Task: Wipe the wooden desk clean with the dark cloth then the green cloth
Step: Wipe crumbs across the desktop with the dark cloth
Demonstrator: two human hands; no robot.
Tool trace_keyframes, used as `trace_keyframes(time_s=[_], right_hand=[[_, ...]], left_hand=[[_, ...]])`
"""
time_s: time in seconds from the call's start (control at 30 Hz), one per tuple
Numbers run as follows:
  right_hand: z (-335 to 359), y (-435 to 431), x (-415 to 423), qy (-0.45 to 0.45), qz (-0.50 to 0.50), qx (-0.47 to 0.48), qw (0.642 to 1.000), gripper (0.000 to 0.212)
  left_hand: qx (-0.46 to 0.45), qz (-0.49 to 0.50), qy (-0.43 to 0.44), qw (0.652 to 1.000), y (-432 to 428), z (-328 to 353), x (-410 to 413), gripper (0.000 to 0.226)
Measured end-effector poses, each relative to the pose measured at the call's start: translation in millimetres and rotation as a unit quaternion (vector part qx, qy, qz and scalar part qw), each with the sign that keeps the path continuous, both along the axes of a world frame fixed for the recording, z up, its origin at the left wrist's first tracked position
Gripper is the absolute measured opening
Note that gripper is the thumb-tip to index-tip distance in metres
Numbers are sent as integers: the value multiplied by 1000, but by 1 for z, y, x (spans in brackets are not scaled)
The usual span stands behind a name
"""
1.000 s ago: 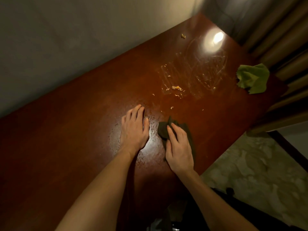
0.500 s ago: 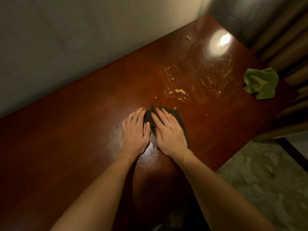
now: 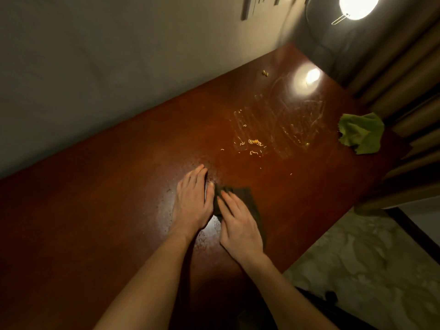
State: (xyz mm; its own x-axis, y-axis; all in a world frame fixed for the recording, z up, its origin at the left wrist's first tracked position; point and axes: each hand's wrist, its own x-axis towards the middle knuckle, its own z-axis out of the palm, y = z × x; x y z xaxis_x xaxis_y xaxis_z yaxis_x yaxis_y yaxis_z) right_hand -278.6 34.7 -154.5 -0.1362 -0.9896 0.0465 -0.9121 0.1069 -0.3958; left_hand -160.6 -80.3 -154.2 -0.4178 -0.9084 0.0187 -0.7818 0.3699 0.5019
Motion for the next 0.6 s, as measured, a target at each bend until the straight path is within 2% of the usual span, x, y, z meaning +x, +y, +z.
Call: trace_keyframes(time_s=[0.1,0.27,0.4,0.5,0.6], right_hand=[[-4,-16,-2,-4,50,-9,999,64],[-4,-69,-4,49,123,-12,991,57],[-1,-106,-10,61,87,0,994,59],[0,-127,-15,66,39,14,997,62],[1,-142,-17,34,-41,19,998,68]], left_hand=[[0,4,20,1000,2,2,1,54],[-18,38,15,999,-1,0,0,57],[8,91,38,995,-7,-2,0,60],[-5,89,25,996,-6,-3,-3,56],[-10,89,13,996,-7,-4,-4,54]])
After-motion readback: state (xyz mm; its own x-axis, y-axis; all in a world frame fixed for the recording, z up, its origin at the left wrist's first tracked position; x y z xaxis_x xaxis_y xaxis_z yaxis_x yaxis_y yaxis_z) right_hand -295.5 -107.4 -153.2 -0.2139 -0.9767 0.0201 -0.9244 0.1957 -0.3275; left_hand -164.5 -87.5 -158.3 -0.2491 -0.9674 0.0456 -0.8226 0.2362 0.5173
